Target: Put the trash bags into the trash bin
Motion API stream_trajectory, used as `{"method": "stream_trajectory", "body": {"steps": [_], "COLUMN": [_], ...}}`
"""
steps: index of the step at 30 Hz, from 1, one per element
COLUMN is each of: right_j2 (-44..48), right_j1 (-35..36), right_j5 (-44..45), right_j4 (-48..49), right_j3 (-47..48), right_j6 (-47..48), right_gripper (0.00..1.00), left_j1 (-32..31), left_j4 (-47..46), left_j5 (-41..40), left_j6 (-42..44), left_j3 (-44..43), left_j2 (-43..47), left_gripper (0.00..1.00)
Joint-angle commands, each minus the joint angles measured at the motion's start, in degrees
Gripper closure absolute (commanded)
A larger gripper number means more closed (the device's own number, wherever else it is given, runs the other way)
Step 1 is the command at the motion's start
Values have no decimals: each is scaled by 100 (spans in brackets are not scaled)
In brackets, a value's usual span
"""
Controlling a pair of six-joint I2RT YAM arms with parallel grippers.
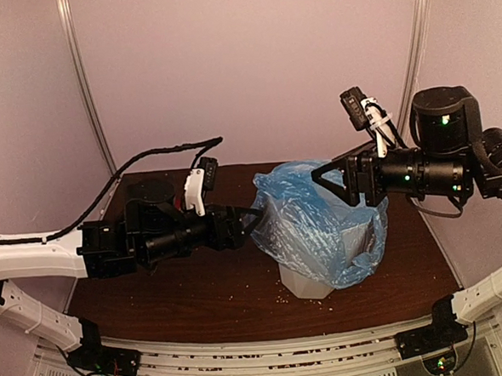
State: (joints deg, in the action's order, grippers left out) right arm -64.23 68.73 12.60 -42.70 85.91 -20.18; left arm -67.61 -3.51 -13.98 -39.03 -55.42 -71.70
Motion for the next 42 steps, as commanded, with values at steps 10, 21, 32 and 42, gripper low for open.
{"method": "stream_trajectory", "body": {"steps": [10, 21, 32, 42], "right_j2": [-571, -1234, -589, -250], "right_j1": [1781, 1758, 1086, 927], "right_j5": [3421, 4224, 3478, 2391], "right_j4": [-2044, -3499, -3005, -2085], "right_j3": [765, 1406, 797, 498], "right_j6": [-828, -1567, -1357, -728], "right_gripper": [37, 38, 58, 51], "left_j1": [-6, -6, -6, -11], "left_j4": [-744, -893, -1108, -1152], "left_j5": [439, 450, 390, 506], "left_j6": [-156, -285, -370, -370], "left_j3": [227, 161, 309, 325], "left_j2": [-114, -329, -389, -319], "left_gripper": [24, 42, 69, 74]}}
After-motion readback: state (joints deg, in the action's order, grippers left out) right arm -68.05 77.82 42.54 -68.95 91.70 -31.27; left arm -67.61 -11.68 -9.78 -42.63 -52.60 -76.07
